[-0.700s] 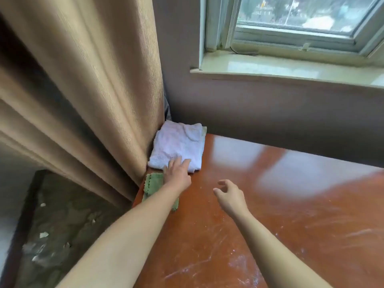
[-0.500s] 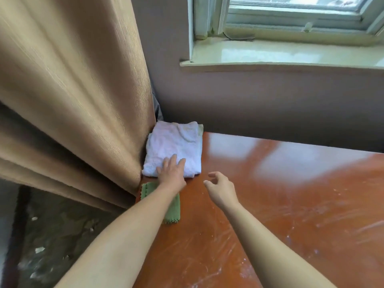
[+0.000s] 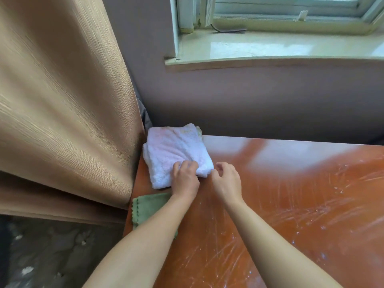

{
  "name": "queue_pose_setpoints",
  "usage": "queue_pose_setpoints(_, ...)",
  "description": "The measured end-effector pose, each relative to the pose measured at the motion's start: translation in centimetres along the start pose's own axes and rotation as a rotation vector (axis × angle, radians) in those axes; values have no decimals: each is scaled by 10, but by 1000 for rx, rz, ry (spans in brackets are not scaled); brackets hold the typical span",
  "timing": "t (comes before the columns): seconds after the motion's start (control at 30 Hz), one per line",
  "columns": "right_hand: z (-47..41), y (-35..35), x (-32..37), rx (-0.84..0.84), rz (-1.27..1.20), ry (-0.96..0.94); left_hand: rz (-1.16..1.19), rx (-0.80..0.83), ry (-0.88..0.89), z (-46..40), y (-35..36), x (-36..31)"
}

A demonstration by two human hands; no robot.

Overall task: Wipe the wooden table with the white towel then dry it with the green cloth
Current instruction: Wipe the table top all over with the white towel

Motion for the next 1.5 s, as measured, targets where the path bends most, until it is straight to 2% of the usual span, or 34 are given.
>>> queue_pose_setpoints(0.13,-23,-14,14,-123,50,-116,-6,230,115,5,44,-30)
queue_pose_setpoints(0.2,-39,-6,20,-108,110,-194,86,287,114,12,41,-31)
queue_pose_setpoints(0.23,-48,3,24,-86,158,-235,184,258,108,13,29,-29)
queue_pose_setpoints(0.3,-63,27,34,-43,289,-314,290,86,58,9,-8,-9)
queue_pose_setpoints(0.4,-72,69,47,71,445,-299,186,-79,40,-8,-58,21)
queue_pose_setpoints(0.5,-71,92,50,71,523,-241,187,-50,-6,-42,-62,34)
queue_pose_setpoints(0.57,-71,95,45,45,568,-233,212,52,-51,-63,-33,42)
queue_pose_setpoints(0.67,-74,95,40,33,596,-256,82,169,-30,-67,9,46)
queue_pose_setpoints(0.83,-75,90,38,44,559,-317,-44,18,24,-63,12,44)
queue_pose_setpoints(0.93,-78,81,25,59,553,-341,-119,46,-13,-59,24,40)
queue_pose_setpoints(1.03,-80,64,1,38,574,-337,-98,59,-88,-48,42,22)
queue_pose_setpoints(1.17,-87,34,-35,19,566,-304,-89,59,-59,-41,70,-17)
queue_pose_setpoints(1.3,-90,-2,-82,-22,615,-244,27,90,-16,-29,99,-66)
queue_pose_setpoints(1.43,-90,-32,-113,-17,607,-139,363,162,-26,-20,112,-97)
queue_pose_setpoints(1.5,-91,-33,-103,-11,581,-82,505,118,-84,-21,93,-86)
Point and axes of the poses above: each hand's wrist, its own z-axis away from the middle knuckle, its own y-axis out of the palm, x = y × z, the point moved 9 cm from there along -z, towards the middle knuckle, and after that the axes turned 11 degrees about z, right-handed, at the moved point
